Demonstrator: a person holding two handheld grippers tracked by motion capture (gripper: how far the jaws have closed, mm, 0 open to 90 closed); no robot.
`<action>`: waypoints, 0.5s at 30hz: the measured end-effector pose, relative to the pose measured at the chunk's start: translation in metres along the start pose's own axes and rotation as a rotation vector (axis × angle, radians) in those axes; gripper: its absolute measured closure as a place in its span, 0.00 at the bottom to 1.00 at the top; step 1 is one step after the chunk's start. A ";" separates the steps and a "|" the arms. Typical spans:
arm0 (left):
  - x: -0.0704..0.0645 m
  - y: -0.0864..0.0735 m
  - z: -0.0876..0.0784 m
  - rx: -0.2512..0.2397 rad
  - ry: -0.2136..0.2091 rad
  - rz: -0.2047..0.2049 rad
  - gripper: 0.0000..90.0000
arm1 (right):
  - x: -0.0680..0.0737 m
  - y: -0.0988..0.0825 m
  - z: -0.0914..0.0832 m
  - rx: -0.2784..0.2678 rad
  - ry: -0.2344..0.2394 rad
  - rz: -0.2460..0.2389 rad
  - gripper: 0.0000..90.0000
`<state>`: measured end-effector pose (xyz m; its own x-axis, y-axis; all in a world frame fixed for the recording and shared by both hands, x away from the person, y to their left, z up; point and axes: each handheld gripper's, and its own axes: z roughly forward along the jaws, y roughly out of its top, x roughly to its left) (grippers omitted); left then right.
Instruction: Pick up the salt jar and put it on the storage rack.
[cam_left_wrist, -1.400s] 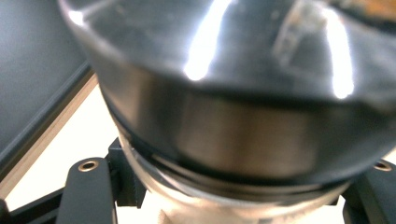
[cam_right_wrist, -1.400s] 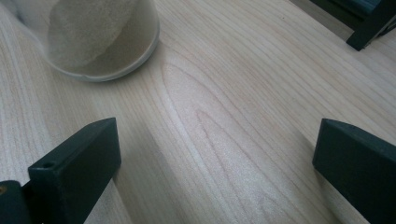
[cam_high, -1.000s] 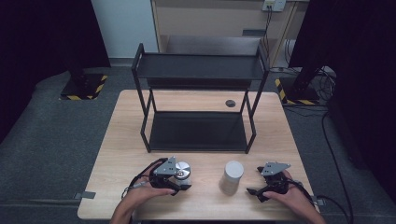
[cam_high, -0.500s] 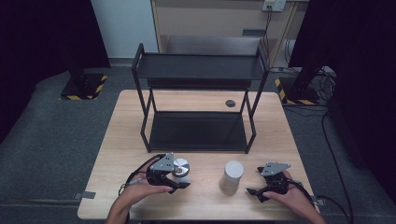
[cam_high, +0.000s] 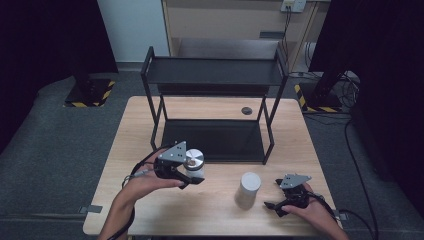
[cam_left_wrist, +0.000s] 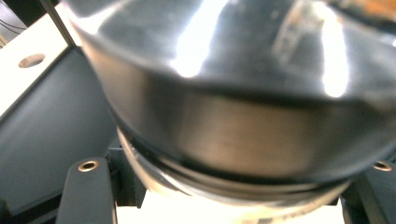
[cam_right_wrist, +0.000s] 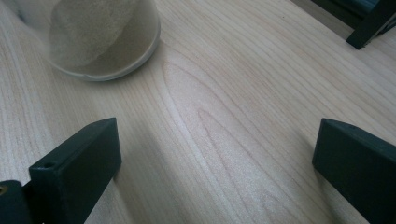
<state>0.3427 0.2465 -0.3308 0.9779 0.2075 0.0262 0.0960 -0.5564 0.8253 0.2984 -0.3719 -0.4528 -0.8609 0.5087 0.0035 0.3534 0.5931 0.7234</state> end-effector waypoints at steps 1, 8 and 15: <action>0.002 0.006 -0.003 0.004 0.001 0.005 0.33 | 0.000 0.000 0.000 0.000 0.000 0.000 0.02; 0.013 0.049 -0.022 0.015 0.000 0.030 0.33 | 0.000 0.000 0.000 0.000 0.000 0.000 0.02; 0.023 0.080 -0.038 0.014 -0.011 0.037 0.33 | 0.000 0.000 0.000 0.000 -0.001 0.003 0.02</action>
<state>0.3657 0.2373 -0.2427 0.9827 0.1780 0.0508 0.0620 -0.5750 0.8158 0.2981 -0.3717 -0.4529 -0.8596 0.5109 0.0047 0.3556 0.5915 0.7236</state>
